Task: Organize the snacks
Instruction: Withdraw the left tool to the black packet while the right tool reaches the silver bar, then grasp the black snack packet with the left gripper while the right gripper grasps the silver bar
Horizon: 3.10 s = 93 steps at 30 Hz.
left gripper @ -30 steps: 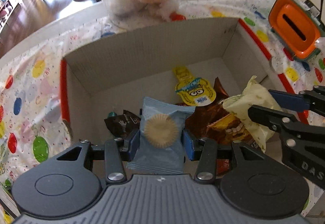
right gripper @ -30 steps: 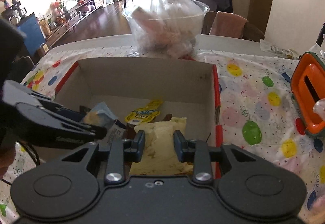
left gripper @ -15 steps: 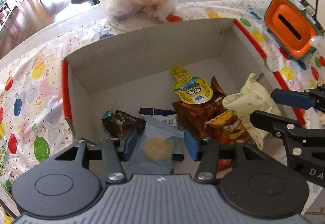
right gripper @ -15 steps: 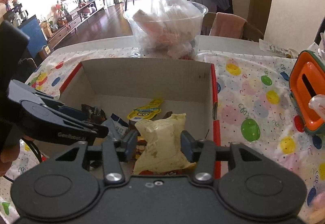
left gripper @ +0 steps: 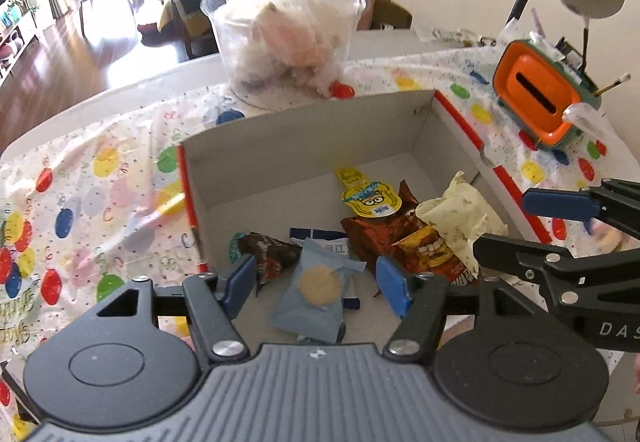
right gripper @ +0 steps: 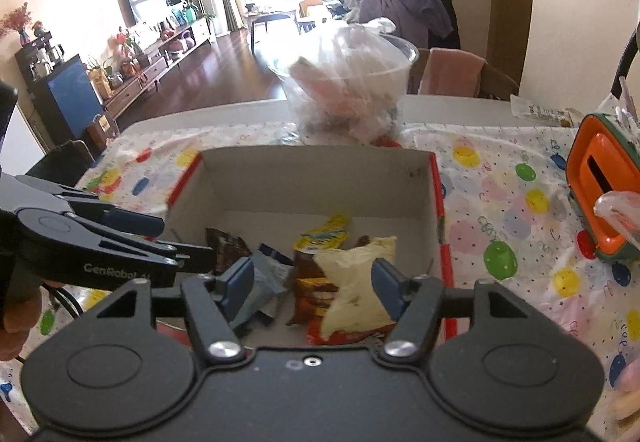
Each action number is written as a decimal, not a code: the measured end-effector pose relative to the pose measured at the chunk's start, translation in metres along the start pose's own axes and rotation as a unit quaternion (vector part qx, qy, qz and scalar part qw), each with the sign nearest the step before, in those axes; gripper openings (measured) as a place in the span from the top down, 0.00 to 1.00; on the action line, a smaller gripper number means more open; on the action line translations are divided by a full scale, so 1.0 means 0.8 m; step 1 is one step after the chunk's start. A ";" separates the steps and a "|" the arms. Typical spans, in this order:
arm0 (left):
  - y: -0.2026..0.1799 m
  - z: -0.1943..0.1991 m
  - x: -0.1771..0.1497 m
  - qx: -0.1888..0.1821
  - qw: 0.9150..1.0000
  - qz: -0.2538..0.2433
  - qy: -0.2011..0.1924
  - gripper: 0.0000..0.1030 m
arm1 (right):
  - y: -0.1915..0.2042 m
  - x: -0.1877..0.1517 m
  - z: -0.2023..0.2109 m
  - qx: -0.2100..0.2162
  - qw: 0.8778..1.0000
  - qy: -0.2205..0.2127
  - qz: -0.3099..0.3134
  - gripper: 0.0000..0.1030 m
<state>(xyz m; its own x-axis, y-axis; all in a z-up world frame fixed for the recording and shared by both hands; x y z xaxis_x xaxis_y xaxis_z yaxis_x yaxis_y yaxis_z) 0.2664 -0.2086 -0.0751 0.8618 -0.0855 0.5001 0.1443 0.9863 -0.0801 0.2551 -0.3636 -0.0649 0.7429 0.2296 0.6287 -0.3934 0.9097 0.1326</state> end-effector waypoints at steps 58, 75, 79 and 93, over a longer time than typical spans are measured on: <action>0.376 0.094 -0.263 0.112 0.987 0.115 -0.016 0.16 | 0.390 -0.027 -0.120 0.131 0.982 0.054 0.127 0.02; 0.378 0.039 -0.255 0.104 0.992 0.076 0.004 0.16 | 0.457 -0.013 -0.246 0.182 0.956 0.155 0.171 0.24; 0.378 0.033 -0.253 0.107 0.992 0.071 0.010 0.16 | 0.475 -0.016 -0.256 0.194 0.946 0.167 0.199 0.37; 0.359 0.011 -0.226 0.085 0.996 0.012 0.025 0.17 | 0.441 -0.006 -0.270 0.187 0.955 0.172 0.153 0.58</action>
<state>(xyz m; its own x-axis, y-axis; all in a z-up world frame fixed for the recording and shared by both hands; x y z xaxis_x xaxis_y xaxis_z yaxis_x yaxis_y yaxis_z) 0.1478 0.0914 -0.1806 0.8875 -0.0653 0.4562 0.0431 0.9973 0.0588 0.2295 0.0312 -0.1868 0.6709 0.6239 0.4008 -0.7387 0.6093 0.2882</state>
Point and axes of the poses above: each gripper's, at about its wrist camera, not at the fingertips, and z roughly against the way its jaws point, y to its left, x to its top, the point moved 4 cm from there along -z, roughly the way its jaws point, and after that the axes turned 4 degrees about y, right-handed, at the moved point
